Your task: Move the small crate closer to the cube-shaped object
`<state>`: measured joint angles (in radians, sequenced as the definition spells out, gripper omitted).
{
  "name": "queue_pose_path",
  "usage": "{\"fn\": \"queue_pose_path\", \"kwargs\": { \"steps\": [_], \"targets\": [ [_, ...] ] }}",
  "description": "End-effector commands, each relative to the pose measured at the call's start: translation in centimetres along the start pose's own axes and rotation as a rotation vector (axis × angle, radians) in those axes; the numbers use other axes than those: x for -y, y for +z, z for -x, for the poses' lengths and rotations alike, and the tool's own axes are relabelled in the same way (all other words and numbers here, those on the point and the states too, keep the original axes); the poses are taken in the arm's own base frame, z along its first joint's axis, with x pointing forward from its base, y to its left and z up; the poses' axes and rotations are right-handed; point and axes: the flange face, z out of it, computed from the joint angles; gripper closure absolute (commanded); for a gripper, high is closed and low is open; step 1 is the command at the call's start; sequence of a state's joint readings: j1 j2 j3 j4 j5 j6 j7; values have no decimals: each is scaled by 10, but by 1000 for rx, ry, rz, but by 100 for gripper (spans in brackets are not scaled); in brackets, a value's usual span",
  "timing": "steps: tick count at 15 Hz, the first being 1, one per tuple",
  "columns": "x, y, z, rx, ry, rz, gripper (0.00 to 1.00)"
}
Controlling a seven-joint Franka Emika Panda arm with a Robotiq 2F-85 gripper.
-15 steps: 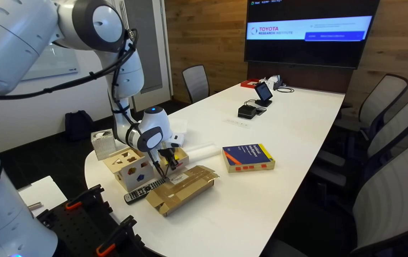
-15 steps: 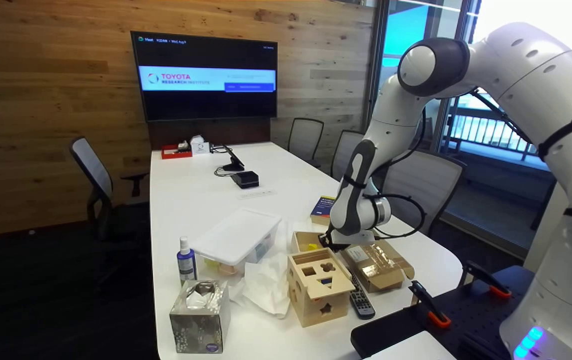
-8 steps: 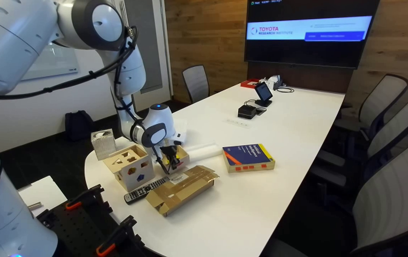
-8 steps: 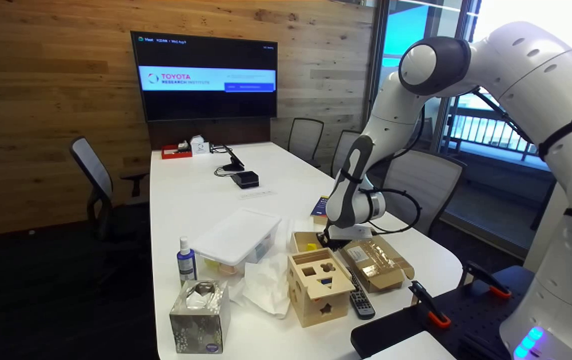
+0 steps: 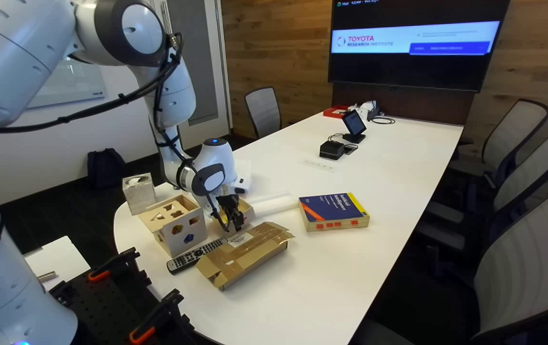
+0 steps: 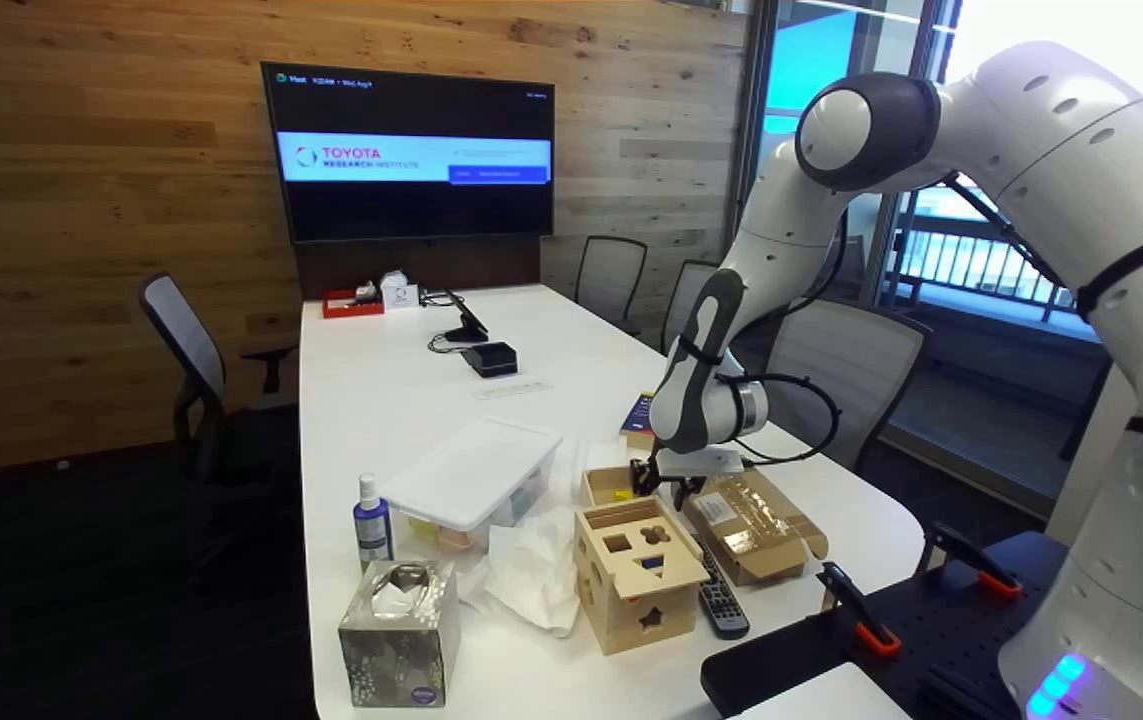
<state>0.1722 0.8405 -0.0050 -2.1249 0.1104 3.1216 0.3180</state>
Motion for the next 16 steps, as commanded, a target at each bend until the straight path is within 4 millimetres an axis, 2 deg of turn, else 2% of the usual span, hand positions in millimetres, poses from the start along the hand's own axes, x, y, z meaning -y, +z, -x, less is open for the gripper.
{"fn": "queue_pose_path", "kwargs": {
  "steps": [1, 3, 8, 10, 13, 16],
  "targets": [
    [14, -31, -3, -25, -34, 9, 0],
    [22, -53, -4, -47, -58, 13, 0],
    [42, -127, -1, -115, -119, 3, 0],
    [50, -150, 0, -127, -140, 2, 0],
    [59, -175, 3, -131, -180, 1, 0],
    [65, -189, 8, -129, -219, -1, 0]
  ]
}}
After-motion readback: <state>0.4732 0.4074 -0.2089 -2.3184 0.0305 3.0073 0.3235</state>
